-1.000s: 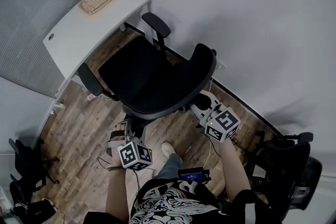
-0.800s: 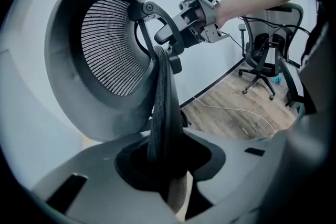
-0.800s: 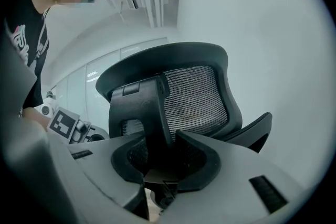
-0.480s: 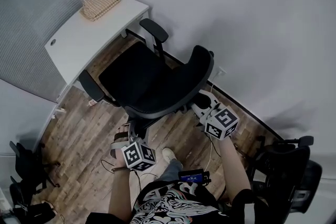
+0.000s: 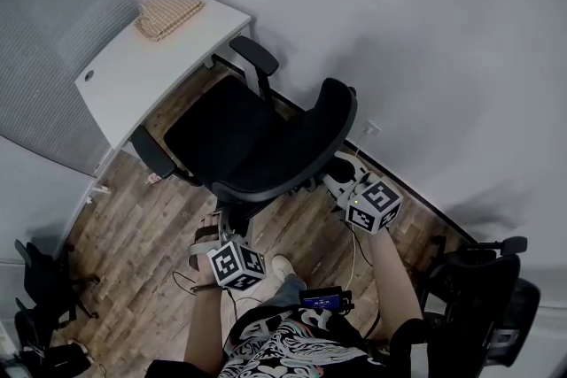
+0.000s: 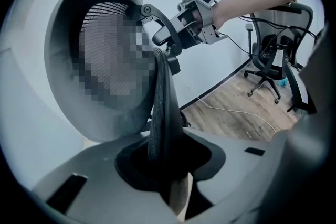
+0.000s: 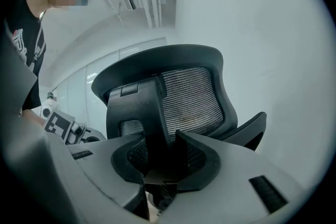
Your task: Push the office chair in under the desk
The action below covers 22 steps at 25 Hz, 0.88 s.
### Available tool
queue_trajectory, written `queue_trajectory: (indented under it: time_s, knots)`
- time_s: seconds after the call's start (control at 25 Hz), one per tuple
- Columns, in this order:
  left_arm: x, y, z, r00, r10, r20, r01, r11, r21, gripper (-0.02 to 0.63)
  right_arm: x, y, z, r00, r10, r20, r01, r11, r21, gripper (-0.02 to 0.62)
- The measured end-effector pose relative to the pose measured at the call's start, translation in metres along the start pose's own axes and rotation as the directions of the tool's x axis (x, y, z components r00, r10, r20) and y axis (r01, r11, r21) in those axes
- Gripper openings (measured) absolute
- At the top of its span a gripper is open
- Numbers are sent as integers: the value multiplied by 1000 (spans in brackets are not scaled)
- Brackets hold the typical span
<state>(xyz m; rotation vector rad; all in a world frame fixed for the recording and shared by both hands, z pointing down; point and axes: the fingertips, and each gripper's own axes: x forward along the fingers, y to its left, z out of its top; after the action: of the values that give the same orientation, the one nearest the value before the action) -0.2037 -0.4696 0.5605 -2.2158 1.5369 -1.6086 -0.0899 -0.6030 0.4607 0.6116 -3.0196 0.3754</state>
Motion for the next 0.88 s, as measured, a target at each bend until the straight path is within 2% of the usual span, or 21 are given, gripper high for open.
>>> queue_trajectory:
  time_s: [0.64, 0.88]
  knots:
    - [15, 4, 15, 1000, -1, 6, 1, 1000, -12, 124, 11, -23, 6, 999, 38, -31, -38, 999, 1, 104]
    - [24, 9, 18, 1000, -17, -4, 17, 999, -47, 127, 20, -33, 7, 997, 63, -42, -63, 998, -4, 104]
